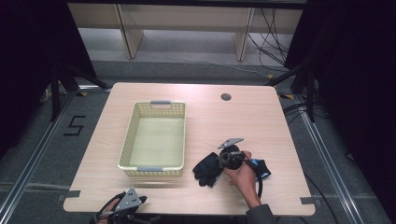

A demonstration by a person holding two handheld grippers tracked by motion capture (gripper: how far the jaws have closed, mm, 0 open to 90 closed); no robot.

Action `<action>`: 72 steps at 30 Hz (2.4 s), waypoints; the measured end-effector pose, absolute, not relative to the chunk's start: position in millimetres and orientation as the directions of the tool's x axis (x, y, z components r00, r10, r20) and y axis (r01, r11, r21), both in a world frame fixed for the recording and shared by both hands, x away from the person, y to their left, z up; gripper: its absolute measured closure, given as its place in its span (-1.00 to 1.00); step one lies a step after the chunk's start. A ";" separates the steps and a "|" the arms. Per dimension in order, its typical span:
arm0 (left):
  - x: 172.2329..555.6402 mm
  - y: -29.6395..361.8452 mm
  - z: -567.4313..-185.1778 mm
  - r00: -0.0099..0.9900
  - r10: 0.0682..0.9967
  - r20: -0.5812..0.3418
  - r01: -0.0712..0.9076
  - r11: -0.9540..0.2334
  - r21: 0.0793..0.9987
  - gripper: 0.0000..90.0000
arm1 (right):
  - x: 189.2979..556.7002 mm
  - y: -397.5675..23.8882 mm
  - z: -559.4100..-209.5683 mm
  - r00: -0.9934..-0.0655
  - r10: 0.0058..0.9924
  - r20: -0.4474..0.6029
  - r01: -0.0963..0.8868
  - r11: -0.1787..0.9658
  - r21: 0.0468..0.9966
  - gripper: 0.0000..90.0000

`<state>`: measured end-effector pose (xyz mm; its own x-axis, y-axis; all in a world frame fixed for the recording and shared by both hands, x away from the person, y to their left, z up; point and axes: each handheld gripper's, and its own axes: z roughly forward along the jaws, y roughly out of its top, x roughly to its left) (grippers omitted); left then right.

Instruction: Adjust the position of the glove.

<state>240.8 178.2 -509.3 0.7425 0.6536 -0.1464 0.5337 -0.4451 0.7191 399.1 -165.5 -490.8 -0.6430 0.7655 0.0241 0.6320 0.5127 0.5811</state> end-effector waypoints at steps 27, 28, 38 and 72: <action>239.9 177.6 -508.8 0.745 0.648 -0.160 0.538 -0.442 0.718 -0.63 | 313.5 -189.1 -493.2 -0.635 0.760 0.138 0.656 0.437 0.615 0.95; 240.5 178.0 -508.3 0.757 0.637 -0.146 0.522 -0.454 0.722 -0.63 | 310.3 -190.9 -491.9 -0.649 0.751 0.120 0.644 0.458 0.612 0.94; 240.6 178.6 -507.7 0.761 0.634 -0.139 0.517 -0.463 0.720 -0.63 | 300.9 -194.7 -481.2 -0.671 0.735 0.097 0.606 0.469 0.642 0.89; 239.8 177.3 -508.6 0.750 0.642 -0.157 0.533 -0.447 0.718 -0.63 | 320.1 -289.4 -475.7 -0.549 0.835 -0.003 0.598 0.396 0.697 0.44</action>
<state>239.8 177.3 -508.6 0.7502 0.6424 -0.1568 0.5332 -0.4475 0.7179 320.1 -289.4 -475.7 -0.5495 0.8355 -0.0032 0.5981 0.3960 0.6967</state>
